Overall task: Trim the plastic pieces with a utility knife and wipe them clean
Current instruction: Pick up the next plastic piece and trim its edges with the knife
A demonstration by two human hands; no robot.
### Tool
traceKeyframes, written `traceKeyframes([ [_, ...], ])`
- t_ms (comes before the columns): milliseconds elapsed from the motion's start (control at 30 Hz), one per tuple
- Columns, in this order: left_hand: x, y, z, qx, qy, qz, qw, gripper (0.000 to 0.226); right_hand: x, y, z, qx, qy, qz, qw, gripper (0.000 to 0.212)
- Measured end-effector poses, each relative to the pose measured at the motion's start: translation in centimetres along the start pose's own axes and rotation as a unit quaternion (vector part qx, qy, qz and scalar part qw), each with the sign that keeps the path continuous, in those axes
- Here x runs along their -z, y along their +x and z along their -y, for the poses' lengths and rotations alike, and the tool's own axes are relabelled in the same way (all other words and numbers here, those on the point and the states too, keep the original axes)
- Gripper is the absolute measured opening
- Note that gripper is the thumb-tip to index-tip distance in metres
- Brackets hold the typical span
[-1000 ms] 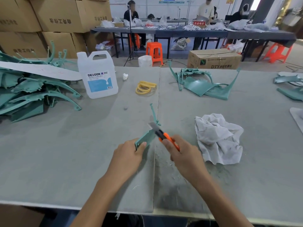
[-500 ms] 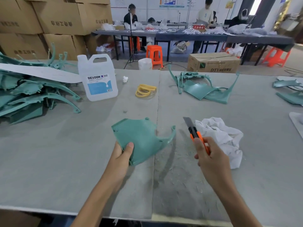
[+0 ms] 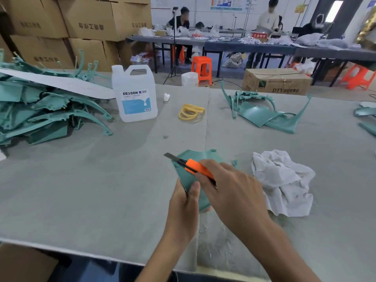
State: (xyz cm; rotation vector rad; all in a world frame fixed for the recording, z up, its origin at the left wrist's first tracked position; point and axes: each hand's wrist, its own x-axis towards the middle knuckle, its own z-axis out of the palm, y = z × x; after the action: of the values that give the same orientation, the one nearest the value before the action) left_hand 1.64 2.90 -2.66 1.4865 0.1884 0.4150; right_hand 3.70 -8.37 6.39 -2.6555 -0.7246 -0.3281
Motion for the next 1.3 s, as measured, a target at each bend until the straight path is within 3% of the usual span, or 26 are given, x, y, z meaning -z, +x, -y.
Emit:
traceKeyframes([
  [133,0.1,-0.3,-0.1,0.001,0.001,-0.006,1.000,0.026,-0.4,0.1,-0.2,0.001,-0.006,-0.015,1.000,0.039],
  [333,0.7,-1.2,0.5,0.018,-0.017,-0.006,1.000,0.023,1.5,1.1,-3.0,-0.081,-0.025,-0.044,0.995,0.037],
  [433,0.4,-0.9,0.3,0.012,-0.015,-0.003,1.000,0.021,1.8,-0.1,-1.6,-0.022,0.032,-0.072,0.997,0.031],
  [533,0.2,-0.9,0.1,-0.001,0.005,-0.002,1.000,0.023,1.0,-0.7,-0.7,0.013,0.026,-0.043,0.999,0.033],
  [667,0.8,-1.1,-0.1,0.013,-0.031,-0.014,0.999,0.023,0.9,1.1,-4.7,-0.089,-0.021,-0.053,0.994,0.030],
  [800,1.5,-1.1,-1.5,-0.027,-0.061,0.005,0.998,0.020,0.8,1.4,-6.3,-0.111,0.098,-0.074,0.986,0.023],
  [933,1.6,-0.4,-3.5,0.009,-0.113,-0.008,0.994,0.020,1.3,1.1,-6.0,-0.121,0.193,-0.054,0.972,0.042],
  [1000,1.8,-0.1,-4.0,0.057,-0.140,-0.010,0.988,0.021,1.9,1.3,-6.0,-0.120,0.269,-0.029,0.955,0.041],
  [1100,2.0,0.3,-4.1,0.110,-0.143,0.028,0.983,0.024,2.5,1.3,-6.3,-0.107,0.416,0.036,0.902,0.025],
  [1167,2.0,0.6,-3.8,0.128,-0.122,0.043,0.983,0.021,2.3,1.2,-6.6,-0.110,0.474,0.075,0.870,0.030],
  [1300,3.0,1.9,-1.8,0.104,-0.009,-0.080,0.991,0.019,0.3,1.6,-8.2,-0.220,0.506,0.093,0.829,0.024],
])
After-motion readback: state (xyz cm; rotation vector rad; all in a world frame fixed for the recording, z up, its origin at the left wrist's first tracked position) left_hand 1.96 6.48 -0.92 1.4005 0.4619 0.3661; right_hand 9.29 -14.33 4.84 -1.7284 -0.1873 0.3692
